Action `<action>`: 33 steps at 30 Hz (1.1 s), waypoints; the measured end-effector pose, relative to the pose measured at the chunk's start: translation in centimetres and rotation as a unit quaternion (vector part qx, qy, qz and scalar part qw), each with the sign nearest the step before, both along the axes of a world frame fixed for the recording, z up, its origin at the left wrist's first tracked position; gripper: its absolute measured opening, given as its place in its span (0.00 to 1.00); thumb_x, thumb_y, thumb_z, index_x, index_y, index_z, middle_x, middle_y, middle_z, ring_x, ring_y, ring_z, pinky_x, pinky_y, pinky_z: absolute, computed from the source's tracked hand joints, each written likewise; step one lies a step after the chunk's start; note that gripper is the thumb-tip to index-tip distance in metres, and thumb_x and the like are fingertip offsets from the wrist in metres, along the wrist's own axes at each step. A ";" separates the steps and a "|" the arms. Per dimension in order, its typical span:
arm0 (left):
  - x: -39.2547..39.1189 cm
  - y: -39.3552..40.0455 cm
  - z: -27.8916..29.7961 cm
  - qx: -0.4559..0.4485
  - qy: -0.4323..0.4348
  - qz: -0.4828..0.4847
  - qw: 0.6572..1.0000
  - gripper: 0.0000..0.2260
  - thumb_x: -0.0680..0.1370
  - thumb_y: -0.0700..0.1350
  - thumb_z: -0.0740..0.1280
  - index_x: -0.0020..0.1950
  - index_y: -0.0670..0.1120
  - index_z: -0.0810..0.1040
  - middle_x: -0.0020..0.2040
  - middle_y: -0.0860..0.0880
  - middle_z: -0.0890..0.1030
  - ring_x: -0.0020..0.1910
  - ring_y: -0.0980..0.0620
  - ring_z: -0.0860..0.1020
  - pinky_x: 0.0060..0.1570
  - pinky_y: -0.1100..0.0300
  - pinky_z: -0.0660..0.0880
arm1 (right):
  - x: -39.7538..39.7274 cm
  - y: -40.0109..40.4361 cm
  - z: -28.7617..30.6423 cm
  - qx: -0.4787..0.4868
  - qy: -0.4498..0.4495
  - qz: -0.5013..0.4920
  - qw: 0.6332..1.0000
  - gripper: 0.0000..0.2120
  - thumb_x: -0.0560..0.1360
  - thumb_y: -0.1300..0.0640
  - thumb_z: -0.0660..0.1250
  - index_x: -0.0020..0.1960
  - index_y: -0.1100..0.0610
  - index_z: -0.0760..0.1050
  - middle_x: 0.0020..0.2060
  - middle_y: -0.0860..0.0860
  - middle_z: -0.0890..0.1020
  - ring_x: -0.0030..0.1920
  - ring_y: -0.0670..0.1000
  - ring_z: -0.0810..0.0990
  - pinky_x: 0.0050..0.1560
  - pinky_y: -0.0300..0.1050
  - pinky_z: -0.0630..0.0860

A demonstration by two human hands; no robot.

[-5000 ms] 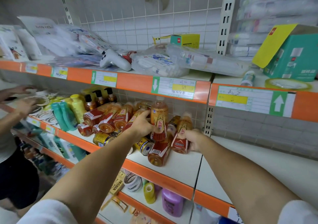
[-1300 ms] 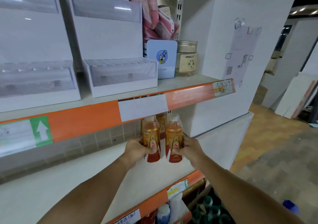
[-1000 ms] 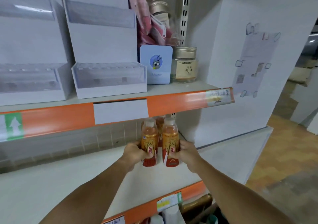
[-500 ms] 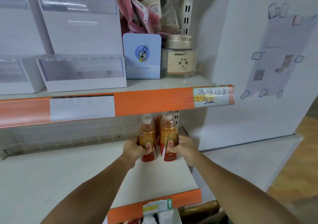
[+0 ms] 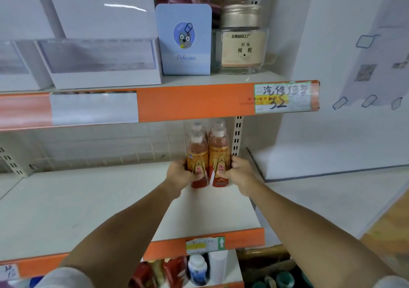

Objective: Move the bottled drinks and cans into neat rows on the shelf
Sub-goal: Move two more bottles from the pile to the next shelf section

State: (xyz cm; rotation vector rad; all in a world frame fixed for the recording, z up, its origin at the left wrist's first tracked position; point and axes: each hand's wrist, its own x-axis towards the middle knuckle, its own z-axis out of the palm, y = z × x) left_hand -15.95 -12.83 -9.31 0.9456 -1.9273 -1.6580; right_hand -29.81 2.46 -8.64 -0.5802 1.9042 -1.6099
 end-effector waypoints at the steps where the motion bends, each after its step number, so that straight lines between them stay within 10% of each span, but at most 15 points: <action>1: 0.0 0.0 -0.1 -0.003 -0.002 -0.001 1.000 0.22 0.63 0.30 0.80 0.51 0.50 0.85 0.47 0.53 0.88 0.50 0.51 0.85 0.54 0.51 0.81 | 0.1 0.0 -0.1 -0.003 -0.002 -0.002 1.000 0.21 0.66 0.71 0.78 0.51 0.50 0.81 0.46 0.45 0.87 0.51 0.48 0.86 0.49 0.50 0.83; 15: 0.2 0.5 -0.1 -0.011 -0.002 -0.006 1.000 0.22 0.66 0.33 0.80 0.54 0.52 0.82 0.49 0.55 0.86 0.50 0.58 0.83 0.40 0.66 0.78 | 0.2 -0.1 -1.4 -0.002 0.047 -0.011 0.999 0.21 0.69 0.67 0.78 0.52 0.45 0.79 0.49 0.44 0.86 0.54 0.48 0.84 0.59 0.51 0.80; 33: -0.1 1.0 -0.5 -0.011 0.005 -0.006 1.000 0.24 0.68 0.33 0.78 0.53 0.57 0.78 0.51 0.55 0.85 0.54 0.53 0.82 0.53 0.54 0.80 | 0.0 0.7 -1.3 0.044 0.079 0.022 0.996 0.26 0.72 0.65 0.75 0.67 0.50 0.74 0.55 0.44 0.84 0.57 0.46 0.82 0.59 0.48 0.79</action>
